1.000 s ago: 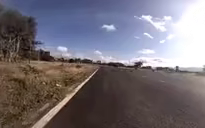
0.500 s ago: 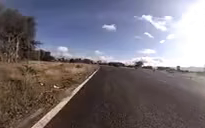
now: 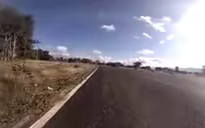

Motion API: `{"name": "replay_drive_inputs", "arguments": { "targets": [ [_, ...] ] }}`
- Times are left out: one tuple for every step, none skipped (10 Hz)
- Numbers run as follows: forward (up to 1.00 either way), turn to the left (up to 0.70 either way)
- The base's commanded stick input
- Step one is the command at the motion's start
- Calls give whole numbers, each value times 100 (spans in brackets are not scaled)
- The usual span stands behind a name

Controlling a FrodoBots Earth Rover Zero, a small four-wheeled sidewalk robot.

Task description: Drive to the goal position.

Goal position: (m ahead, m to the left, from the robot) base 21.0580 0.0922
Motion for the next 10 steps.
{"name": "replay_drive_inputs", "arguments": {
  "targets": [
    [0, 0],
    [0, 0],
    [0, 0],
    [0, 0],
    [0, 0],
    [4, 0],
    [25, 0],
    [45, 0],
    [45, 0],
    [45, 0]
  ]
}}
